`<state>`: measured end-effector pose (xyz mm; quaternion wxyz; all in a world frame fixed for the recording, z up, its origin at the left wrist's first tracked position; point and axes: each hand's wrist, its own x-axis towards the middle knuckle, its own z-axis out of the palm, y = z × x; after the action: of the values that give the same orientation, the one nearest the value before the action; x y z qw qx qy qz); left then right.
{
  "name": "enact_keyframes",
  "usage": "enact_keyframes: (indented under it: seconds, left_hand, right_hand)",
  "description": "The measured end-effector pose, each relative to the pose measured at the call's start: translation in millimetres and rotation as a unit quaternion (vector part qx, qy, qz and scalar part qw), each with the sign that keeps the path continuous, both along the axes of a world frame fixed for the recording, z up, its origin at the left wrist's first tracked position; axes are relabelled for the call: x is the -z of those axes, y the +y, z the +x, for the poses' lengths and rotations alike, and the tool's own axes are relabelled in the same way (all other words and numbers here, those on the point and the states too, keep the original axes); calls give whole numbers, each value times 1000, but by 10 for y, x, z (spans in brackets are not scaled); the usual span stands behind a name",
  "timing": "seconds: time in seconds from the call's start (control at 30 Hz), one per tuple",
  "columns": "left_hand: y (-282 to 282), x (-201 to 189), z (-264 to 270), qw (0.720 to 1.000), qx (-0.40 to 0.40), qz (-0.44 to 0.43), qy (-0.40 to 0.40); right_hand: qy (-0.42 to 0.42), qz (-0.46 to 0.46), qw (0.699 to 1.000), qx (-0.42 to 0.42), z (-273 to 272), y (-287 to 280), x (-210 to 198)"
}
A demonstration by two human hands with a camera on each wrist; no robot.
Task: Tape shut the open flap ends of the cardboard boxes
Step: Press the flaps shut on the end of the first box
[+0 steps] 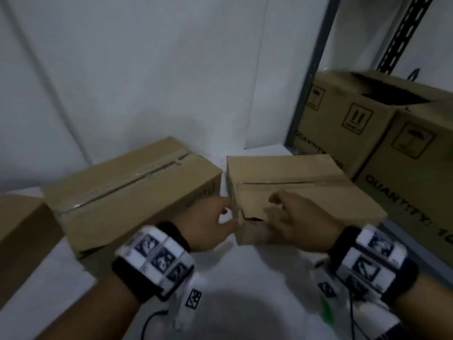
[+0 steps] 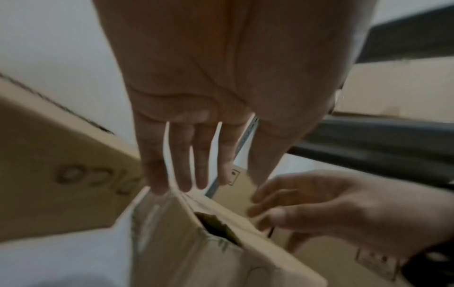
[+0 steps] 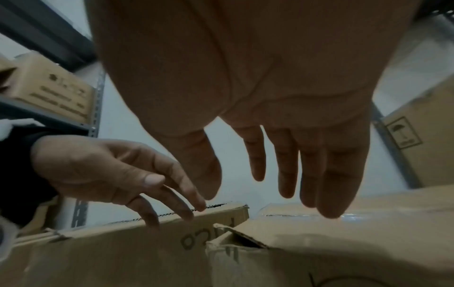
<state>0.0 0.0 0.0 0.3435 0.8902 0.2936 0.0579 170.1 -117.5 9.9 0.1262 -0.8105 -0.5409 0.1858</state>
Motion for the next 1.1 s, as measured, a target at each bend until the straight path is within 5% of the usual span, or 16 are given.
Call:
enact_keyframes:
  seconds: [0.3, 0.4, 0.83, 1.1]
  left_hand:
    - [190, 340, 242, 1000, -6, -24, -10]
    - [113, 315, 257, 998, -30, 63, -7]
    - [-66, 455, 400, 993, -43, 110, -7]
    - [64, 714, 417, 989, -51, 90, -108]
  right_hand:
    - [-85, -26, 995, -47, 36, 225, 249]
    - [-103, 6, 994, -41, 16, 181, 302]
    - [-73, 80, 994, 7, 63, 62, 472]
    - [-48, 126, 990, 32, 157, 84, 587]
